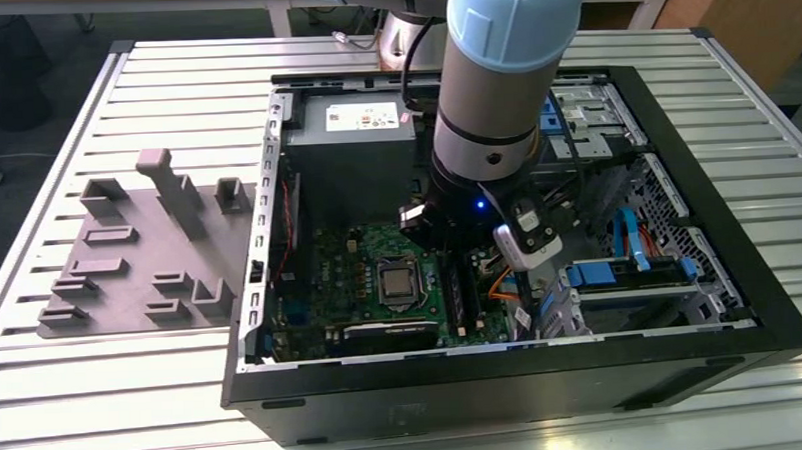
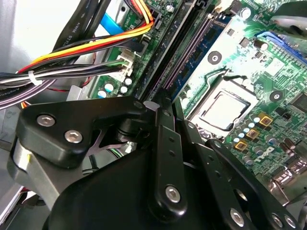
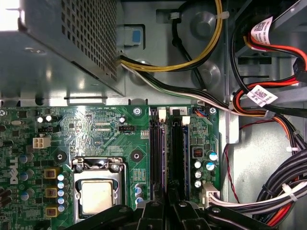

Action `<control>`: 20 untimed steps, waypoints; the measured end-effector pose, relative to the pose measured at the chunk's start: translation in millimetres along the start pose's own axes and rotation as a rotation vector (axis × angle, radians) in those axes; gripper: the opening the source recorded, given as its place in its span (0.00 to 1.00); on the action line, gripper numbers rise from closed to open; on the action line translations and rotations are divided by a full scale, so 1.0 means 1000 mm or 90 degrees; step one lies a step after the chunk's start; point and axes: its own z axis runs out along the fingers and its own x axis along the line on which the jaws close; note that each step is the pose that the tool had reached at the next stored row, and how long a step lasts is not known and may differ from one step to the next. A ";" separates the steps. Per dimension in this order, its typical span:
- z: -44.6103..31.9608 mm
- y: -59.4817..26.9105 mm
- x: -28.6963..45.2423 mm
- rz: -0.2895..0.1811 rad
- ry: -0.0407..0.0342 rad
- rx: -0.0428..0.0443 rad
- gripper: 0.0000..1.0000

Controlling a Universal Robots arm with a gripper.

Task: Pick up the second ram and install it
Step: 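Insert the second ram into the second slot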

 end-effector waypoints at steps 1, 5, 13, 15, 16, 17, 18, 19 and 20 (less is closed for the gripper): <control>0.0000 0.0000 0.0000 0.000 0.0000 0.0000 0.14; 0.0000 0.0001 0.0000 -0.003 0.0001 0.0000 0.14; 0.0000 0.0007 0.0000 -0.008 0.0001 0.0006 0.14; 0.0000 0.0008 0.0001 -0.010 0.0001 0.0006 0.14; 0.0000 0.0009 0.0000 -0.011 0.0002 0.0005 0.14; 0.0000 0.0009 0.0000 -0.012 0.0002 0.0006 0.14; 0.0000 0.0009 0.0000 -0.014 0.0002 0.0005 0.14; 0.0000 0.0009 0.0000 -0.015 0.0002 0.0006 0.14; 0.0000 0.0010 0.0000 -0.016 0.0002 0.0006 0.14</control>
